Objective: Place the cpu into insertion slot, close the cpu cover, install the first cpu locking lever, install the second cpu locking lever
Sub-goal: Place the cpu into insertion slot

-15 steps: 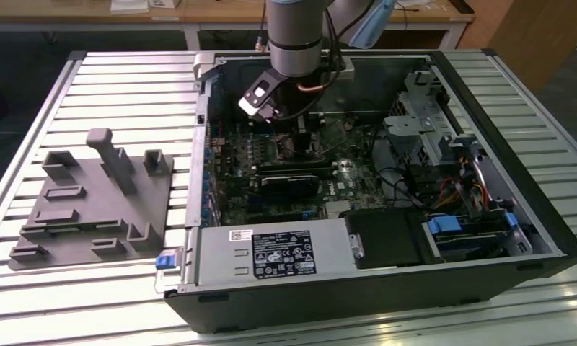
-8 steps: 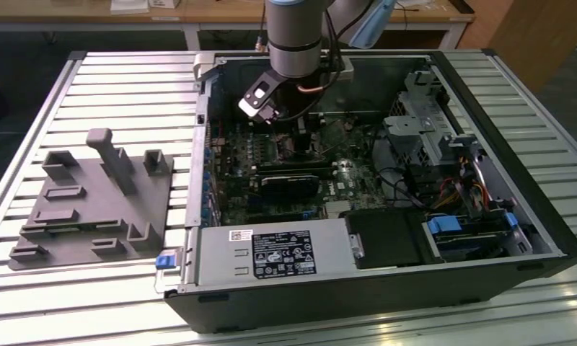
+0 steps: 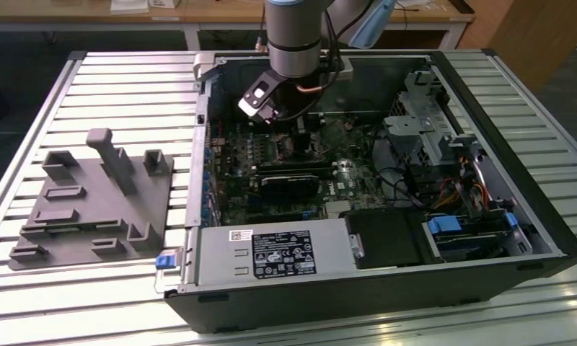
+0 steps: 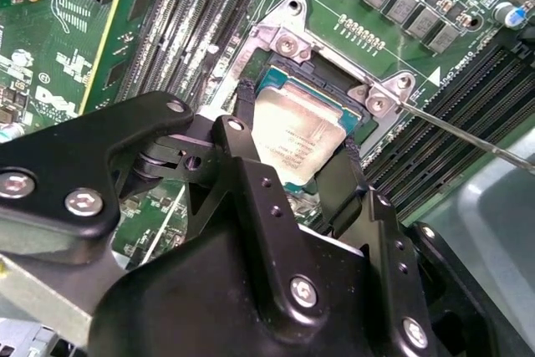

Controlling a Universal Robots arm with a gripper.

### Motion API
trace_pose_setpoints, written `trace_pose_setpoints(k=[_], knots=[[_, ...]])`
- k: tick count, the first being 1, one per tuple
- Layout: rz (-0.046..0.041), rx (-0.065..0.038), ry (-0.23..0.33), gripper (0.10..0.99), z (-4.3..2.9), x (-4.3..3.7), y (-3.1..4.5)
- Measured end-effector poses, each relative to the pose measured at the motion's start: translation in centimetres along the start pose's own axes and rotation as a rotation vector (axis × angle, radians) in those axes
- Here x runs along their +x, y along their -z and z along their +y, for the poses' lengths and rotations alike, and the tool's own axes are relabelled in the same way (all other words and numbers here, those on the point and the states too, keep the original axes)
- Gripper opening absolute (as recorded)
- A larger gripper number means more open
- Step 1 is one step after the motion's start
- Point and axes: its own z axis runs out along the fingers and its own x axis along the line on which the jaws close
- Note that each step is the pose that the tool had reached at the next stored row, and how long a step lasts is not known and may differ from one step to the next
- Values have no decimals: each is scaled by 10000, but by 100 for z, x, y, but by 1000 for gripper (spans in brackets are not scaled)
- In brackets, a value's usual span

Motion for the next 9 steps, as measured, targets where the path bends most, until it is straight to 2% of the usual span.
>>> trace_pose_setpoints(k=[9], knots=[[-14,6,-149,541,-5,16,-15]])
